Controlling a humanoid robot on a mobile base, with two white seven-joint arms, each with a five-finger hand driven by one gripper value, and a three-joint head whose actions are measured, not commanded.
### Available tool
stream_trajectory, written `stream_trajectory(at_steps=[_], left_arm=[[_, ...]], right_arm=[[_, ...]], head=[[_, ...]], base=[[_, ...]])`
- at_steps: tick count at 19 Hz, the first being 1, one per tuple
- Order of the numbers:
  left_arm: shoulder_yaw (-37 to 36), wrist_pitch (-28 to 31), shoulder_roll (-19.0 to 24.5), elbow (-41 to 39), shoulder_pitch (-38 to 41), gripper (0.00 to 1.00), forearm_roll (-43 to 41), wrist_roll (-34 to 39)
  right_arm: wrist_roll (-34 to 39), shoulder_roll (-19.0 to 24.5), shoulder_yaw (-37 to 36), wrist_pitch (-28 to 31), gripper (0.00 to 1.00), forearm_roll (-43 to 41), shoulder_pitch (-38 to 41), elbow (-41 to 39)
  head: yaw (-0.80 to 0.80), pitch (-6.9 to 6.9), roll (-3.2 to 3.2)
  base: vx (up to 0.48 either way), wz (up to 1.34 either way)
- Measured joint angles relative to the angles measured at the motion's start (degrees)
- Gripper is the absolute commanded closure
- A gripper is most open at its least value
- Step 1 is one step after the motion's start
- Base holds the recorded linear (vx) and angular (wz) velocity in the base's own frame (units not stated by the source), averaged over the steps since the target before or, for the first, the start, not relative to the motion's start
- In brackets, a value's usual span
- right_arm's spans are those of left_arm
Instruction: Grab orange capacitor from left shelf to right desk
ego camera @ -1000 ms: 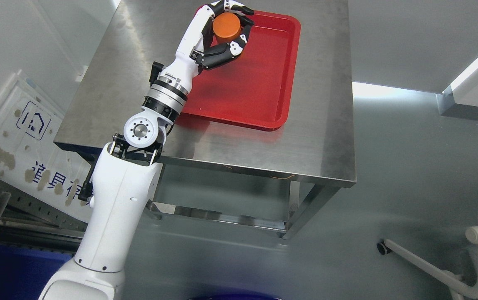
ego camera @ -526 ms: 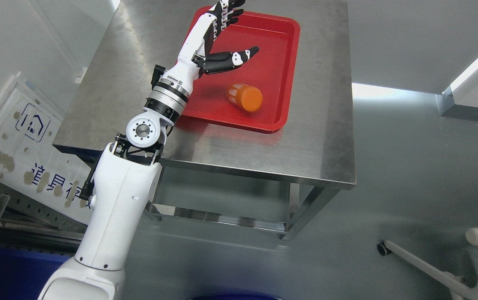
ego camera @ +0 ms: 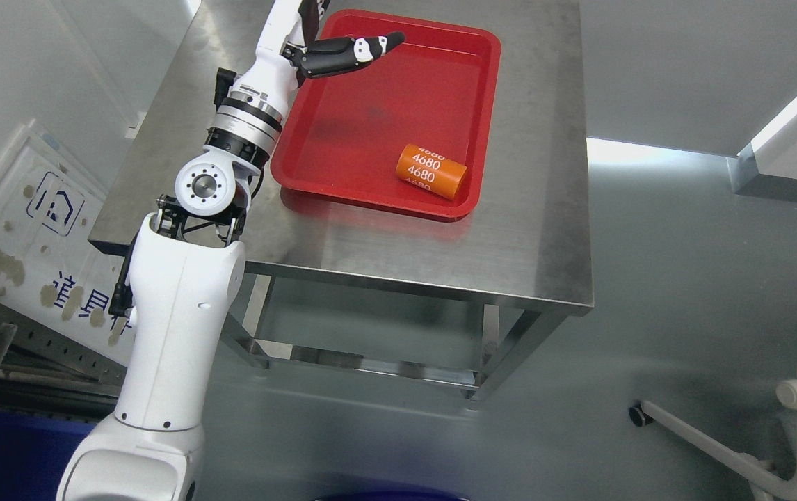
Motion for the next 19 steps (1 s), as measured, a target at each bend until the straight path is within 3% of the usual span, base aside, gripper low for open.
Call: stream_trajectory(at_steps=[10, 19], left_arm=[[9.4, 0.3, 0.0, -1.9, 7.9, 0.00, 0.0, 0.2], [13.1, 4.8, 0.0, -4.5, 11.8, 0.00, 0.0, 0.2]], right_arm=[[0.0, 0.0, 0.0, 0.0, 0.00, 0.0, 0.0, 0.0], [-0.3, 0.0, 0.0, 0.0, 0.00, 0.0, 0.0, 0.0]], head=[[0.00, 0.00, 0.00], [0.00, 0.00, 0.00]], base=[[0.000, 0.00], [0.000, 0.00]])
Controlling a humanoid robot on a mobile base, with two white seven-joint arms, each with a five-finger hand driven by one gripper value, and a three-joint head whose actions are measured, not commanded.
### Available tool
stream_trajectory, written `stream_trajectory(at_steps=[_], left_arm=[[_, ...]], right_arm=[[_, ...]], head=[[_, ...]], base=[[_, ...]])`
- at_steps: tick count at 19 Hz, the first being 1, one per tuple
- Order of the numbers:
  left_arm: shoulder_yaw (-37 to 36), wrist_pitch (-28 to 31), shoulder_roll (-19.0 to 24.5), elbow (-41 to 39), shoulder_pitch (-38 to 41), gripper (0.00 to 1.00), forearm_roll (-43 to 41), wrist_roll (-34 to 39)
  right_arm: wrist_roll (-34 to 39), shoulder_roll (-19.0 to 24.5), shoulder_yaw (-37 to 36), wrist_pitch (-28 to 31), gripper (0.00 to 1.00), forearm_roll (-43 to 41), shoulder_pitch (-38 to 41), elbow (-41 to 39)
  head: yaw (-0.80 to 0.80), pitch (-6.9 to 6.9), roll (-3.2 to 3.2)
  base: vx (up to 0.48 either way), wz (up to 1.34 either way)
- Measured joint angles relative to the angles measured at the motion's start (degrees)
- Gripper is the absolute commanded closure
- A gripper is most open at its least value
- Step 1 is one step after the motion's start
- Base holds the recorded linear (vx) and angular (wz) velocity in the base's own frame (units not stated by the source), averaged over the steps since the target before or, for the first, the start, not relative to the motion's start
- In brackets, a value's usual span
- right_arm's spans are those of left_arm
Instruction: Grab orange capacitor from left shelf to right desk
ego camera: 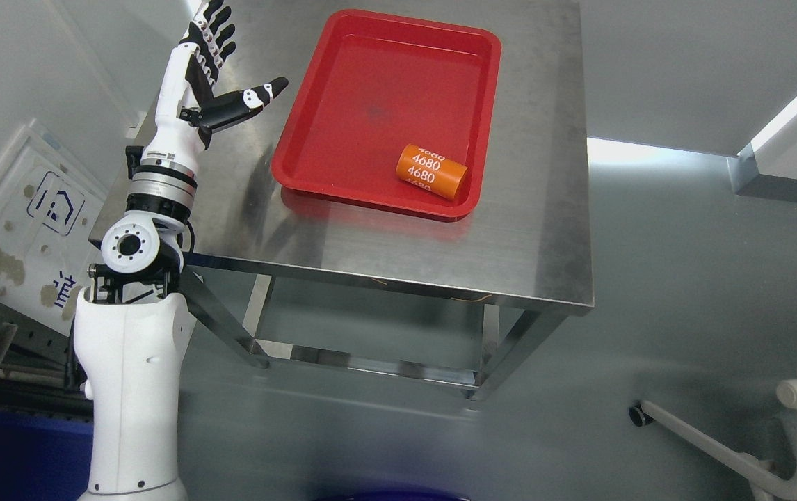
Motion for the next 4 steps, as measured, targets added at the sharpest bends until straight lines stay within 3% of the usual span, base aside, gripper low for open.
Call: stream_trajectory(at_steps=[4], left_arm=[[0.3, 0.2, 0.0, -0.7, 1.5, 0.00, 0.0, -0.1]], right_arm=[[0.2, 0.0, 0.0, 0.0, 0.00, 0.0, 0.0, 0.0]], head=[[0.00, 0.00, 0.00]], base=[[0.000, 0.00]])
